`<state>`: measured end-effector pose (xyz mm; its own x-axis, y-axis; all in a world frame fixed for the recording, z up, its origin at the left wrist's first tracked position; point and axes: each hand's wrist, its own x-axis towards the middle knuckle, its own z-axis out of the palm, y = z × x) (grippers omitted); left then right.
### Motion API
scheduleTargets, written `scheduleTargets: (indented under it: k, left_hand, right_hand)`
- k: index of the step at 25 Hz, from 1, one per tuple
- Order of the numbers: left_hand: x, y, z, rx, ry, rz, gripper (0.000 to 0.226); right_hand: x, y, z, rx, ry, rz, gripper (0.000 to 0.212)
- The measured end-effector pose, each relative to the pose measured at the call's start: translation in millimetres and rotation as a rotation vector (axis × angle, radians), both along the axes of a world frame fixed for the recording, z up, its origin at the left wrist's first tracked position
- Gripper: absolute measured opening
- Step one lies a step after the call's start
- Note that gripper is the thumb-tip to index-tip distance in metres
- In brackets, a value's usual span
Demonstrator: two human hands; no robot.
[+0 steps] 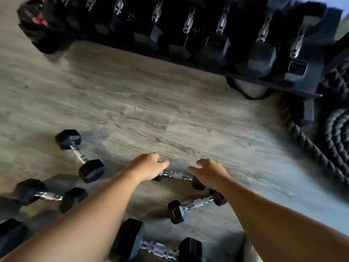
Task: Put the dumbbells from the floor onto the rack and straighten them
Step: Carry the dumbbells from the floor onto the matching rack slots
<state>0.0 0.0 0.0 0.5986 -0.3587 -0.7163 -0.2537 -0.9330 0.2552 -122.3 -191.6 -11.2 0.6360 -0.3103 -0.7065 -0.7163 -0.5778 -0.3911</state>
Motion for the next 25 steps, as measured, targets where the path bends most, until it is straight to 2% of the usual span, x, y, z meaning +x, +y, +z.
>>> scheduleTargets:
  k: [3, 7, 11, 15, 21, 25]
  left_hand:
    - [5.9, 1.4, -66.0, 0.053, 0.015, -0.05, 0.047]
    - [3.7, -5.4, -122.9, 0.019, 0.014, 0.045, 0.044]
    - [-5.0, -15.0, -147.2, -0.002, -0.082, 0.121, 0.042]
    - [-6.3, -11.7, -160.8, -0.034, -0.161, 0.136, 0.031]
    - [-0.5, -8.8, -169.0, -0.137, -0.155, 0.257, 0.018]
    - [6.1, -1.9, -127.9, -0.23, -0.209, 0.331, 0.015]
  right_hand:
    - [-3.0, -0.5, -61.8, -0.032, 0.027, -0.024, 0.059]
    - [-5.7, 1.0, -116.9, -0.066, 0.038, -0.037, 0.045]
    - [-5.8, 5.1, -146.9, -0.108, 0.0, -0.04, 0.036]
    - [-9.5, 9.2, -156.7, -0.101, -0.062, -0.08, 0.021]
    - [-0.6, 10.7, -161.0, -0.144, -0.121, -0.116, 0.024]
    - [19.5, 3.3, -122.5, -0.105, -0.183, -0.079, 0.02]
